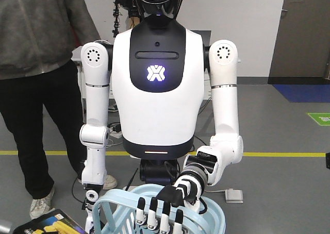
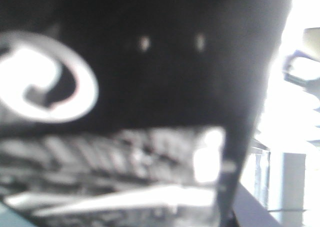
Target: Pick snacks and fruit into basket
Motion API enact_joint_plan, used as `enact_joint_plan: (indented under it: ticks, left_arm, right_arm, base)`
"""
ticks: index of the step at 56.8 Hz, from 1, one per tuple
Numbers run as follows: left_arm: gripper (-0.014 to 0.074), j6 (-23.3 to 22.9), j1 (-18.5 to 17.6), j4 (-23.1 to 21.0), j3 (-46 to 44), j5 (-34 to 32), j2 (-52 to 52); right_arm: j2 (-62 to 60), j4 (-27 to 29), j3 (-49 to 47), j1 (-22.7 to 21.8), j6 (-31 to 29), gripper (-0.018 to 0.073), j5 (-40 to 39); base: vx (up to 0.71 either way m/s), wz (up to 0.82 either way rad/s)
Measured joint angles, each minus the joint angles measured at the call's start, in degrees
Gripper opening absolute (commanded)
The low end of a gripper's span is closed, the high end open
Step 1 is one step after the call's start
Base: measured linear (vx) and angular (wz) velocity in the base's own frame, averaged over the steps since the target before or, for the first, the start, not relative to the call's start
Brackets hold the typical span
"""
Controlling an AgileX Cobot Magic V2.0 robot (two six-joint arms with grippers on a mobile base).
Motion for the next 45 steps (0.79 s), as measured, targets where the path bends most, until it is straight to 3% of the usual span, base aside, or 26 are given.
enact_joint_plan:
  ticks: [15,26,32,45]
  left_arm:
    - [0.0012,10.6,-5.0,-12.2,-0.2,0.1,8.9]
    - [0.0081,13.8,-8.1,-14.0,-2.9,1.4,13.8]
    - [0.0169,14.1,-9.2,-14.3,-4.9,1.4,15.5]
    - [0.0519,14.9,-9.5,-14.5,-6.3,-0.8,16.8]
  right_arm:
    - [0.0,0.0,0.0,0.0,0.0,0.0396,0.0]
    - [0.0,0.0,0.0,0.0,0.0,0.0396,0.0]
    - [0.0,0.0,0.0,0.0,0.0,0.0396,0.0]
    - [0.0,0.0,0.0,0.0,0.0,0.0396,0.0]
  base:
    - [0.0,0.0]
    - [0.0,0.0]
    - [0.0,0.0]
    - [0.0,0.0]
